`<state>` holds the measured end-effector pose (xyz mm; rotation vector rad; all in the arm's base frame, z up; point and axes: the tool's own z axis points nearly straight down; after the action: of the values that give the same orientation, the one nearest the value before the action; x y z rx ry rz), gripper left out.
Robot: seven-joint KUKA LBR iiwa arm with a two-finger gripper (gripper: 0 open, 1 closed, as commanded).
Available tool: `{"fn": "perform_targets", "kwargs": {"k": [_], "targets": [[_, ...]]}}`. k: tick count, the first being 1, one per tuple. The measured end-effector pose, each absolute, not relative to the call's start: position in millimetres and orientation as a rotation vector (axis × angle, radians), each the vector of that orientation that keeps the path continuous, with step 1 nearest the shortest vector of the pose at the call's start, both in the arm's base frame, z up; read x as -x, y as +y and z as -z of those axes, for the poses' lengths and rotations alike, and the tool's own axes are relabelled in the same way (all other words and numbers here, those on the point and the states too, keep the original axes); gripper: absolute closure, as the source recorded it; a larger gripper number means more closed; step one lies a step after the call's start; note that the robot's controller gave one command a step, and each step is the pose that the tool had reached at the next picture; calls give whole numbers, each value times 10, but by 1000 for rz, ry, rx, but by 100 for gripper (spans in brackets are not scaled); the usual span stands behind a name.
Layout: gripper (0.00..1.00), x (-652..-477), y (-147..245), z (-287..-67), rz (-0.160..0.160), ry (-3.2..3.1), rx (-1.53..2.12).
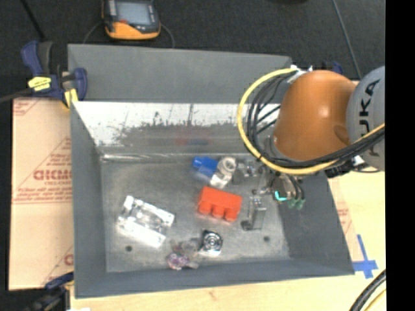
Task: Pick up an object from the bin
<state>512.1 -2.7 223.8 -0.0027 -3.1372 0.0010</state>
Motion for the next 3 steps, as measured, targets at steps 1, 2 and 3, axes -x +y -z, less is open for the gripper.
{"fn": "perform_targets", "kwargs": {"k": [1,2,3], "targets": [[0,-5339,-98,-839,-2,-3142,-30],[0,-5594,-896,-743,-10,-3013,-951],[0,-5420,-233,-738,-6,-2931,-1163]]}}
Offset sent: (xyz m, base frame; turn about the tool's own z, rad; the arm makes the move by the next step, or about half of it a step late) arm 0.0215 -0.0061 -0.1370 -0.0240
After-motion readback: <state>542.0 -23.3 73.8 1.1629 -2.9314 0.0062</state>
